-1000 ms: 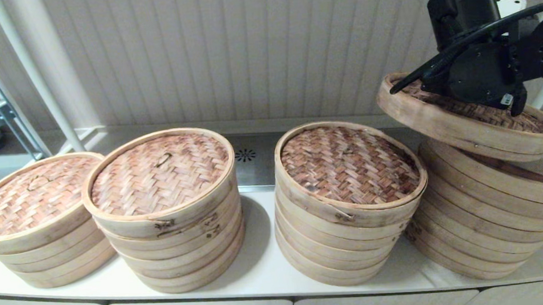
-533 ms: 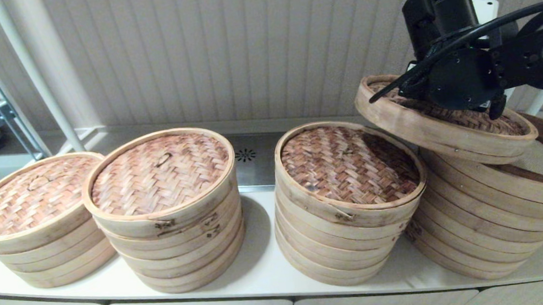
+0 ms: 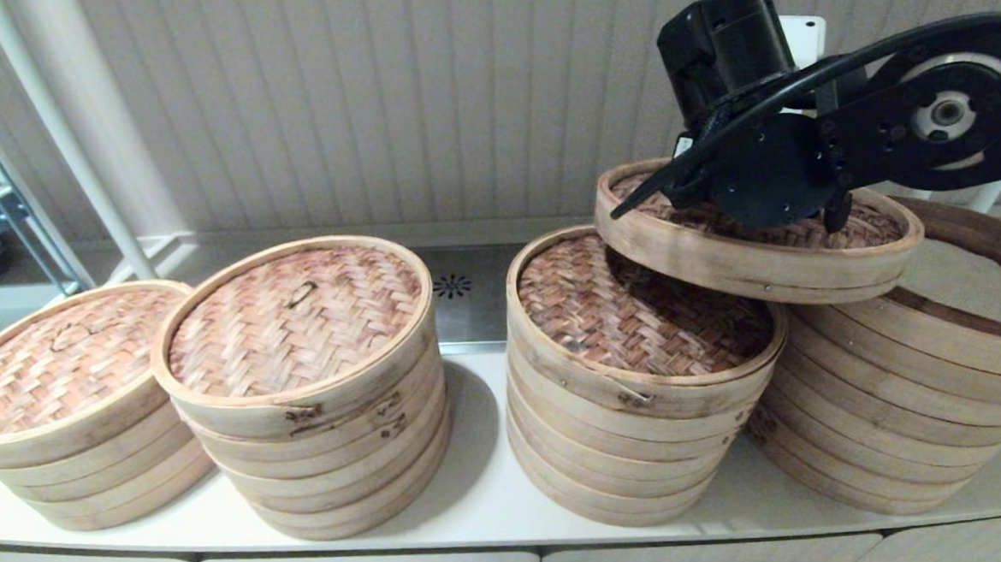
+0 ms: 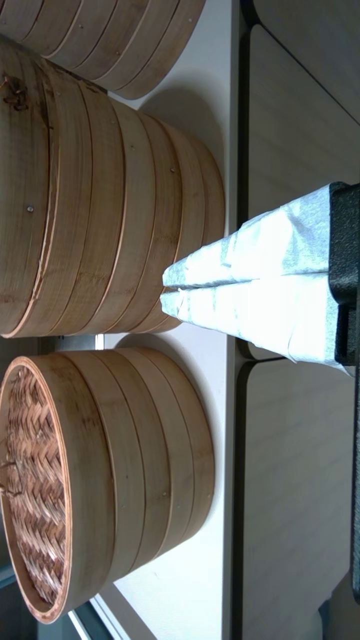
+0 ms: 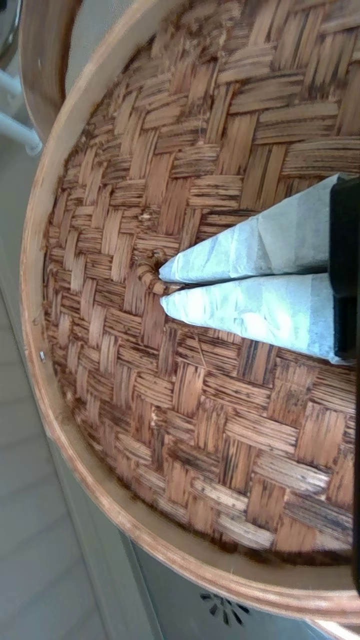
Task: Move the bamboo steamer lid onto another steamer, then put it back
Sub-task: Put the steamer
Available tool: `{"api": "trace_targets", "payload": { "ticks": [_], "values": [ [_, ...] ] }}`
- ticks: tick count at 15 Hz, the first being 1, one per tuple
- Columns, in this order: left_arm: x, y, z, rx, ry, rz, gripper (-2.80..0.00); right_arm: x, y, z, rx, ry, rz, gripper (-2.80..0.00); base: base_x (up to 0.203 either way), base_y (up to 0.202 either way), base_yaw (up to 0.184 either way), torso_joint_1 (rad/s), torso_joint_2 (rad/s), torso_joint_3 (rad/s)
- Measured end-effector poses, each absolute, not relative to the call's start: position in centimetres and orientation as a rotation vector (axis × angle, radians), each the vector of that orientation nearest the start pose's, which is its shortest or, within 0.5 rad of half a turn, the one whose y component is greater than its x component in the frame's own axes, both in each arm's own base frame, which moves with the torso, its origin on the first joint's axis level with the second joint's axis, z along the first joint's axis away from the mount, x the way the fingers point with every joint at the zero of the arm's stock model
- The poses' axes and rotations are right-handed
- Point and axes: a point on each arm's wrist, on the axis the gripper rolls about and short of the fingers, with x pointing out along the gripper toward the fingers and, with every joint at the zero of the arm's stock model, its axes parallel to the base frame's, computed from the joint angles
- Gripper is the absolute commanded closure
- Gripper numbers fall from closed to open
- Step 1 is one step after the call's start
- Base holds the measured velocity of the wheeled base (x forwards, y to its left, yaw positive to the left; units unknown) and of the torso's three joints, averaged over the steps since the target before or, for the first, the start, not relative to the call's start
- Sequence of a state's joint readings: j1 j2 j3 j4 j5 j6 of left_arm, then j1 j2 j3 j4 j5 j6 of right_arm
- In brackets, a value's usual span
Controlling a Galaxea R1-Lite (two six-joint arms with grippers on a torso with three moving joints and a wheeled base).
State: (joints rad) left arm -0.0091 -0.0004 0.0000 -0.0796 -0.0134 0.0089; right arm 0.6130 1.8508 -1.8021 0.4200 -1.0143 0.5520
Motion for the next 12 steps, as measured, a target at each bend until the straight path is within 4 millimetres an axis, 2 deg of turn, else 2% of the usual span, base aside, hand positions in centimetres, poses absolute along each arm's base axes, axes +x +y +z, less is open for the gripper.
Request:
{"api": "trace_targets", "payload": {
  "ticks": [12],
  "values": [
    [-2.3, 0.0, 8.4, 0.009, -0.08, -0.023, 0.0, 30.1, 22.8, 29.4, 0.141, 0.223, -0.406, 0.0, 0.0, 0.0, 0.0, 0.0, 0.0, 0.0]
  ]
}}
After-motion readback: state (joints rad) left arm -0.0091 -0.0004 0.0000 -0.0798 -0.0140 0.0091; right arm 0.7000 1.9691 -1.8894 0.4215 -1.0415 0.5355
